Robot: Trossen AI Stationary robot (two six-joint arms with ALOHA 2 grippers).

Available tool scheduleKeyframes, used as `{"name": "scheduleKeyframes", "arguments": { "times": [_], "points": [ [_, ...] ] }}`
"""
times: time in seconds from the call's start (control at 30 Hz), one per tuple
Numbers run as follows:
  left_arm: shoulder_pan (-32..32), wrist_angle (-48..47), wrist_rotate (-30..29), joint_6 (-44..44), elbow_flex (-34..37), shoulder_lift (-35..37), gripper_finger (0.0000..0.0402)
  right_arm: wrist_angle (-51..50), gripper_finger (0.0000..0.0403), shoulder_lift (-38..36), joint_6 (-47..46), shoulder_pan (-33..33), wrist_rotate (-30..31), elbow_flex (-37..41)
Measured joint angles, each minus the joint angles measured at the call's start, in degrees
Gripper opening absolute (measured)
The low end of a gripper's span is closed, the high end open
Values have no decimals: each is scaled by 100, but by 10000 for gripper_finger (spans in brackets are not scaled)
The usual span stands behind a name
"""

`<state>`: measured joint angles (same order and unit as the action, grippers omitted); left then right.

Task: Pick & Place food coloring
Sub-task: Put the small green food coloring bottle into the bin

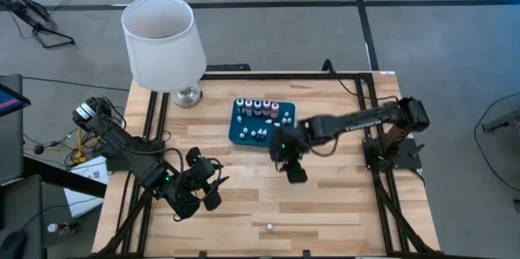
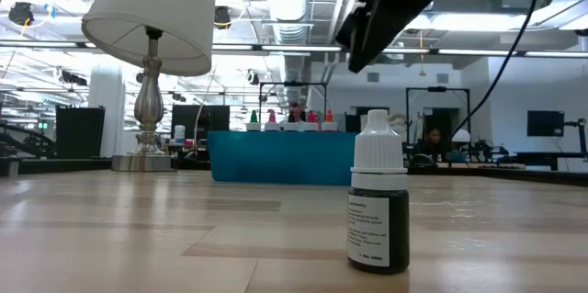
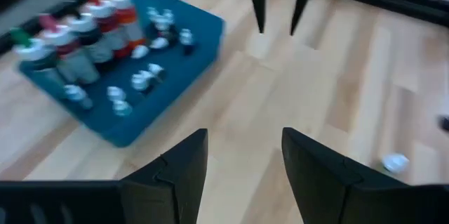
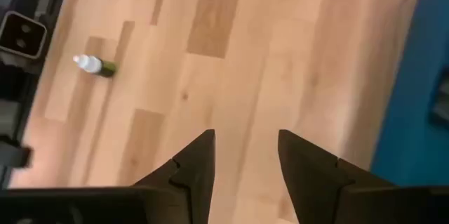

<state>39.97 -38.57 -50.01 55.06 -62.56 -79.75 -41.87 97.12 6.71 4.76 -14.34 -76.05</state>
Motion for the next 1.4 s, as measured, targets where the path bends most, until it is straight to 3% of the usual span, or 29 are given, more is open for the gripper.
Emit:
{"name": "scheduleKeyframes", "arguments": {
  "times": [0.33,0.6,0.83,1.0,1.4],
  "points": [
    [-77,1978,1283,-2241,-1,-431,176,426,124,0,-1989,1290,622,242],
    [-230,3196,2494,-2562,-1,-1335,176,-479,123,0,-3389,2290,2081,251],
    [-339,4573,2563,-2448,-1,-2008,176,-1129,123,-74,-3966,3151,2885,306],
    [-402,5326,2620,-2324,-1,-2505,176,-744,121,-819,-4538,3653,3140,1226],
    [-433,6045,2605,-2681,-10,-3157,176,734,116,-3070,-5715,4266,3655,3079]
  ]
}}
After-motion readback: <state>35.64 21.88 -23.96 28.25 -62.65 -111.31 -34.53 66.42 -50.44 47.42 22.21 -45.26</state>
